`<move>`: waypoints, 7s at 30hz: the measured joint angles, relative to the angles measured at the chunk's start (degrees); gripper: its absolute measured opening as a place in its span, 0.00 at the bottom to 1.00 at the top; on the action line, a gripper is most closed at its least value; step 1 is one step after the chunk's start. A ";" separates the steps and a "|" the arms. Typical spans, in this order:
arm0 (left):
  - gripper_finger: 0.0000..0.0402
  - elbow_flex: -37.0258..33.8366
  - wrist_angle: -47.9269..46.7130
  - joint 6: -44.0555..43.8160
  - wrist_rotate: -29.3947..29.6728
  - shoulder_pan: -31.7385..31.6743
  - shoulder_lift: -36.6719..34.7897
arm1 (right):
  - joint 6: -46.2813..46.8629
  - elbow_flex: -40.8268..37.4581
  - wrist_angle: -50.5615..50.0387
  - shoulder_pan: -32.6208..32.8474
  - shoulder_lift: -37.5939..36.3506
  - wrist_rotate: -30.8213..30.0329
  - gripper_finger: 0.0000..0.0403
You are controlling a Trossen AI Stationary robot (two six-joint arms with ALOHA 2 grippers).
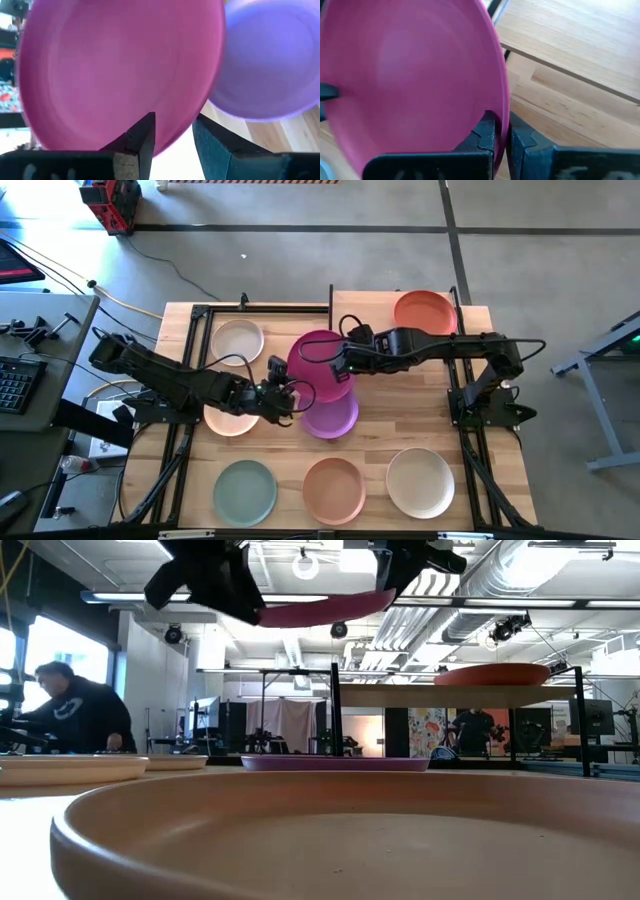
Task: Place and stack plates onto a shelf
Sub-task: Stack the pink plate on top of the orange plate on the shelf, then stack the purple plate on top of the pink plate on the shelf
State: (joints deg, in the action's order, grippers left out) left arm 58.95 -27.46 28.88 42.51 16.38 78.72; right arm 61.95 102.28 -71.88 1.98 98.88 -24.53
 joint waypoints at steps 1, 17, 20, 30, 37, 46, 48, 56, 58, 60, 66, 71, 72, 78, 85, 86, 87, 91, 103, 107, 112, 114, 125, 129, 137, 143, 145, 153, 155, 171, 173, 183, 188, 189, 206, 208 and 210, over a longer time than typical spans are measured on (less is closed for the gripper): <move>0.29 0.51 -0.04 -0.21 -0.01 -0.02 -0.02 | 0.04 0.01 -0.33 -0.14 -0.18 0.00 0.00; 0.29 7.30 0.60 4.94 4.79 -2.97 -0.37 | -3.87 -0.04 -6.80 -6.26 -9.31 -5.52 0.00; 0.29 8.57 0.48 3.89 4.86 -5.56 -0.36 | -6.64 -0.02 -7.27 -8.67 -12.09 -6.45 0.00; 0.29 11.41 0.44 2.23 5.52 -14.89 -0.36 | -19.82 -0.02 -8.88 -18.15 -20.96 -5.77 0.00; 0.29 11.47 0.39 2.22 5.52 -19.75 -0.35 | -24.39 -0.02 -12.23 -22.91 -27.29 -5.76 0.00; 0.29 11.47 0.44 0.71 5.49 -23.79 -0.35 | -22.18 -3.15 -15.73 -23.74 -33.65 -9.74 0.00; 0.29 11.47 0.61 0.69 5.48 -24.47 -0.35 | -21.28 -7.13 -14.69 -23.74 -36.07 -9.65 0.00; 0.29 11.47 0.75 0.69 5.48 -26.77 -0.35 | -12.36 -24.56 -7.17 -23.76 -48.61 -11.26 0.00; 0.29 11.47 0.77 0.31 5.47 -27.21 -0.35 | -9.37 -28.03 -5.10 -23.75 -51.61 -12.61 0.00; 0.29 11.47 0.77 -0.31 5.45 -27.47 -0.35 | -5.80 -31.32 -3.68 -23.74 -54.41 -14.36 0.00; 0.29 11.47 0.79 -0.32 4.37 -27.69 -0.35 | 7.39 -41.06 -0.93 -23.76 -60.38 -17.74 0.00; 0.29 11.47 0.77 -1.98 3.92 -27.67 -0.33 | 17.84 -48.81 3.97 -23.76 -62.99 -19.45 0.00; 0.29 11.47 0.79 -2.27 3.92 -27.67 -0.33 | 19.12 -49.90 5.03 -23.76 -63.19 -19.45 0.00; 0.29 11.46 0.77 -2.29 3.92 -27.67 -0.33 | 27.03 -54.34 7.03 -23.76 -63.25 -19.43 0.00; 0.29 11.44 0.77 -3.26 3.92 -27.67 -0.31 | 33.31 -55.63 7.18 -23.76 -63.23 -20.65 0.00; 0.29 11.44 0.77 -3.31 3.92 -27.67 -0.31 | 33.66 -55.63 7.18 -23.76 -63.23 -20.91 0.00; 0.29 11.44 0.77 -3.31 3.92 -27.67 -0.31 | 34.13 -55.63 7.17 -23.76 -63.23 -21.11 0.00; 0.29 11.44 0.77 -3.31 3.91 -27.67 -0.31 | 35.74 -55.63 7.18 -23.76 -62.62 -21.06 0.00; 0.29 11.42 0.61 -4.76 3.90 -27.61 -0.31 | 38.58 -55.63 7.48 -23.76 -57.13 -22.19 0.00; 0.29 11.42 0.61 -4.76 3.90 -27.61 -0.31 | 38.58 -55.63 7.55 -23.76 -56.80 -22.23 0.00; 0.29 11.40 0.61 -4.76 3.90 -27.61 -0.31 | 38.58 -55.63 7.53 -23.76 -56.29 -22.10 0.00; 0.29 11.40 0.61 -4.76 3.90 -27.60 -0.31 | 38.58 -55.63 7.53 -23.76 -56.13 -22.04 0.00; 0.29 11.40 0.59 -4.76 3.90 -27.58 -0.31 | 38.62 -55.63 7.53 -23.76 -56.10 -22.10 0.07; 0.29 11.40 0.59 -4.74 3.90 -27.60 -0.31 | 38.62 -55.63 7.53 -23.76 -56.10 -22.36 0.09; 0.29 11.40 0.52 -4.74 3.90 -27.60 -0.31 | 35.97 -55.61 7.52 -23.76 -56.21 -21.40 0.10; 0.29 11.40 0.53 -4.71 3.90 -27.58 -0.31 | 32.57 -55.62 7.48 -23.76 -56.21 -19.14 0.10; 0.29 11.40 0.53 -4.71 3.90 -27.58 -0.31 | 32.02 -55.60 7.48 -23.76 -56.21 -19.07 0.11; 0.29 11.40 0.53 -4.73 3.90 -27.59 -0.31 | 32.72 -55.60 7.48 -23.76 -56.21 -18.76 0.11; 0.29 11.40 0.53 -4.74 3.89 -27.60 -0.31 | 31.81 -55.60 7.50 -23.76 -56.21 -18.81 0.11; 0.29 11.40 0.53 -4.71 0.81 -27.61 -0.31 | 30.21 -55.58 7.75 -23.76 -56.21 -16.81 0.19; 0.29 11.40 0.53 -4.72 -0.13 -27.59 -0.31 | 30.49 -55.58 8.33 -23.74 -56.21 -16.45 0.24; 0.29 11.40 0.34 -4.71 -0.21 -27.58 -0.31 | 28.92 -54.07 8.22 -23.76 -57.24 -12.22 0.32; 0.29 11.40 0.36 -4.71 -0.20 -27.58 -0.31 | 24.97 -51.74 7.80 -23.76 -58.52 -10.46 0.32; 0.29 11.40 0.35 -4.71 -0.21 -27.58 -0.31 | 24.57 -51.40 7.82 -23.76 -58.70 -10.03 0.32; 0.29 11.40 0.35 -4.72 -0.19 -27.58 -0.31 | 23.89 -50.82 6.39 -23.72 -58.81 -5.20 0.32; 0.29 11.40 0.35 -4.75 -0.16 -27.58 -0.31 | 22.93 -50.82 6.45 -23.72 -58.81 -3.26 0.32; 0.29 11.40 0.30 -5.20 -0.19 -27.58 -0.31 | 21.60 -50.84 6.73 -23.72 -58.81 -0.50 0.32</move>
State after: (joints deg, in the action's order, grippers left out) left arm 70.35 -27.17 23.68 42.33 -11.20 78.41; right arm 83.55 51.44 -65.15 -21.74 40.07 -25.03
